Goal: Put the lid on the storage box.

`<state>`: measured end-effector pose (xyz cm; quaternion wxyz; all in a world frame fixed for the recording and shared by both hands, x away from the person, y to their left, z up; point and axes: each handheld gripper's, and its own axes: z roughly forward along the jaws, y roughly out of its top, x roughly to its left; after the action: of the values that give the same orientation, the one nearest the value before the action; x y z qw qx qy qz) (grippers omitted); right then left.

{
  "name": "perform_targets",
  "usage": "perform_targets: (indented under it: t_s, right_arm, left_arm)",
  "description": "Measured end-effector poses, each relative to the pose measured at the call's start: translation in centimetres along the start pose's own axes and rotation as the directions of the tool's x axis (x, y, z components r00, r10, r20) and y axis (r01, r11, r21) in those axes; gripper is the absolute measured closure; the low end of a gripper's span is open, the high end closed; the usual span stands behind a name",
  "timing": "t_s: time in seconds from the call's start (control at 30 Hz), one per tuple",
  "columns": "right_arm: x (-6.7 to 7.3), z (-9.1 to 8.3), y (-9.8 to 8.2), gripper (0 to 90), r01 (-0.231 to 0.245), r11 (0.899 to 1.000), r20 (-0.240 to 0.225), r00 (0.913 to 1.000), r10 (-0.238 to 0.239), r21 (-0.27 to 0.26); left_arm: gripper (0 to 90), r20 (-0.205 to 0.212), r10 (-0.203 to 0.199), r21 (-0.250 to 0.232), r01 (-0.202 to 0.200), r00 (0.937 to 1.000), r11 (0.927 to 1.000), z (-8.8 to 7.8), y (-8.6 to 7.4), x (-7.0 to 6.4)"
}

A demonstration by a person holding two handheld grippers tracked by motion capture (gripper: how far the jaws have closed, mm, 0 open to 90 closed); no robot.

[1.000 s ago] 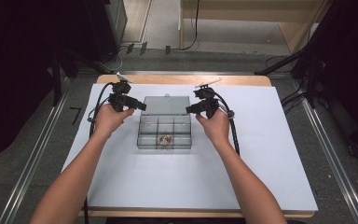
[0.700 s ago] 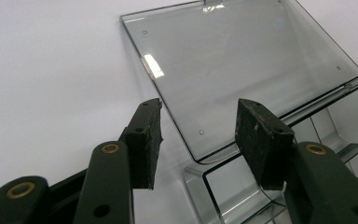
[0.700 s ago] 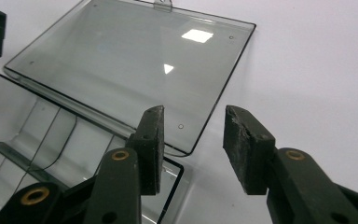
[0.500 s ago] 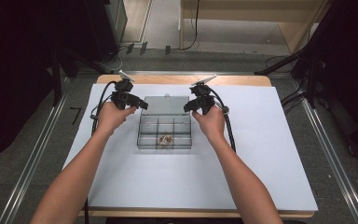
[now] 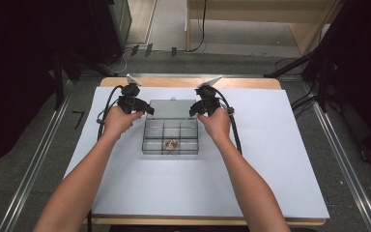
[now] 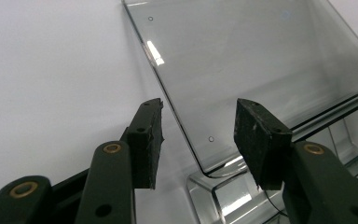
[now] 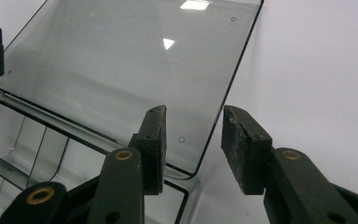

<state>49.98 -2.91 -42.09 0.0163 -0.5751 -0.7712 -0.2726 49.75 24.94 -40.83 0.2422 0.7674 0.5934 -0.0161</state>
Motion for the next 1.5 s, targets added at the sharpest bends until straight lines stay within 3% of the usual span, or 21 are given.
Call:
perform_targets:
  t_s: [0.43,0.67,1.0,1.17,1.37,1.5]
  right_arm:
    - [0.3,0.5,1.4,58.6,-0.029,0.997,0.025,0.9993,0.027,0.075]
    - [-0.2,0.9,1.8,55.9,-0.082,0.99,-0.011,0.9964,0.084,0.11]
    - [-0.3,1.3,2.2,52.4,-0.105,0.987,-0.017,0.9941,0.107,0.121]
    - [-0.4,1.5,2.3,51.1,-0.103,0.987,-0.024,0.9939,0.107,0.125]
    - [-0.8,1.7,2.5,51.0,-0.148,0.979,-0.054,0.9861,0.157,0.142]
    - [-0.8,1.8,2.5,50.9,-0.153,0.978,-0.053,0.9854,0.162,0.142]
  left_arm:
    - [52.6,0.003,-0.017,0.025,0.017,0.9998,0.9995,0.7,0.3,0.1]
    - [51.3,-0.012,-0.021,0.042,0.021,0.9997,0.9989,1.0,0.8,-0.3]
    - [49.6,0.017,-0.084,0.062,0.083,0.9963,0.9946,1.5,1.2,0.2]
    - [49.3,0.006,-0.087,0.067,0.086,0.9962,0.9941,1.5,1.4,0.0]
    - [49.0,0.034,-0.116,0.075,0.113,0.9926,0.9907,1.7,1.5,0.3]
    - [49.8,0.045,-0.137,0.08,0.133,0.9896,0.9879,1.8,1.5,0.4]
